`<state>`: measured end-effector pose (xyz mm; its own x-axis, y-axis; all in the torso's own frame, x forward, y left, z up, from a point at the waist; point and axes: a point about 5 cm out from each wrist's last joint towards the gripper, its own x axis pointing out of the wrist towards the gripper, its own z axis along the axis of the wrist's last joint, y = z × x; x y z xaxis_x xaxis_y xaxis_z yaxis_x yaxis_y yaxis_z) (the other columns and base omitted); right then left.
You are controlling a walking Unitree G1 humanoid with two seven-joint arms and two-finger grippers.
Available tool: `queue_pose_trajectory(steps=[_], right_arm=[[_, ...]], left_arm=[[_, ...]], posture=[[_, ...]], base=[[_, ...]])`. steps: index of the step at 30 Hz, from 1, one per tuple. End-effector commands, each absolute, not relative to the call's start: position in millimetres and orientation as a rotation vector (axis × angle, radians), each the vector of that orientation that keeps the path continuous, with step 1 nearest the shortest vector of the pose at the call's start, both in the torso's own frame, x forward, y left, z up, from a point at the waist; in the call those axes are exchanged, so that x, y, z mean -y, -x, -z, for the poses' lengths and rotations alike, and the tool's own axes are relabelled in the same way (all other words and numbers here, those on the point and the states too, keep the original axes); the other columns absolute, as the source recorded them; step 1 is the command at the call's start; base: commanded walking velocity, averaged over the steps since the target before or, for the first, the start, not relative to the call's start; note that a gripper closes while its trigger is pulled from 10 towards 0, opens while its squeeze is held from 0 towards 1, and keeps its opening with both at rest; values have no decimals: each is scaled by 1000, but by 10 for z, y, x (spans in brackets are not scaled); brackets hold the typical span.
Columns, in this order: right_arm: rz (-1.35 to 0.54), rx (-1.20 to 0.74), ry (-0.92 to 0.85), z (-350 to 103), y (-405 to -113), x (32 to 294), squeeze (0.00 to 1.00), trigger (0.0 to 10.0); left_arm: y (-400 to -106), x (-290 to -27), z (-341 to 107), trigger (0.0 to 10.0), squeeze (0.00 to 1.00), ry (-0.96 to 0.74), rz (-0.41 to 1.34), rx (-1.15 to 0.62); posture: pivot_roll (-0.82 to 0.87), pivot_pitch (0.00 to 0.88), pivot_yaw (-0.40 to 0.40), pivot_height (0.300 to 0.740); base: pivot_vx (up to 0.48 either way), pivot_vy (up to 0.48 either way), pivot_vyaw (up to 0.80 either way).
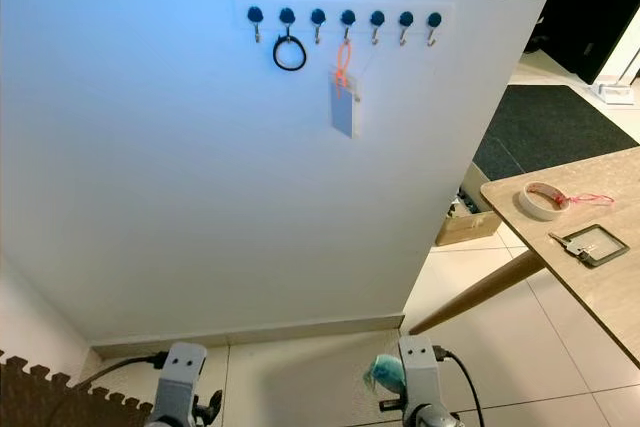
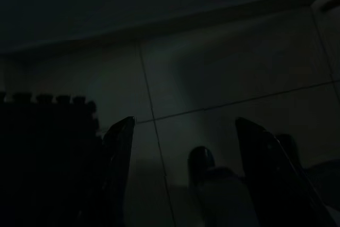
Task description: Hang keys on a hook
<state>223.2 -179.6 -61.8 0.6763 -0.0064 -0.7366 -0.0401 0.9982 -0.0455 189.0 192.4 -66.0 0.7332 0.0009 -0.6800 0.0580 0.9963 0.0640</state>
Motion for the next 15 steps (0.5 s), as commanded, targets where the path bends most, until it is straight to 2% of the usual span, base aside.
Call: queue_pose_trajectory(steps=[1,2,5,15], right_arm=[[12,-812,53,619,-2210,1857,0,10000],[31,-786,75,606,-2206,1909,0,10000],[37,-757,106,591,-2209,1936,0,10000],[-5,-714,131,574,-2209,1921,0,10000]], left_arm=[[-1825,-1913,703,10000,0,-68,14,-764],[-1808,-1957,708,10000,0,-8,-51,-747],[-1820,-1984,690,10000,0,35,-96,-712],[-1873,-1953,633,10000,0,28,-86,-635]], posture=[[39,52,-54,740],[38,50,-54,740],[36,49,-50,740],[44,62,-56,740]], base=[[0,0,0],[0,0,0],[0,0,0],[0,0,0]])
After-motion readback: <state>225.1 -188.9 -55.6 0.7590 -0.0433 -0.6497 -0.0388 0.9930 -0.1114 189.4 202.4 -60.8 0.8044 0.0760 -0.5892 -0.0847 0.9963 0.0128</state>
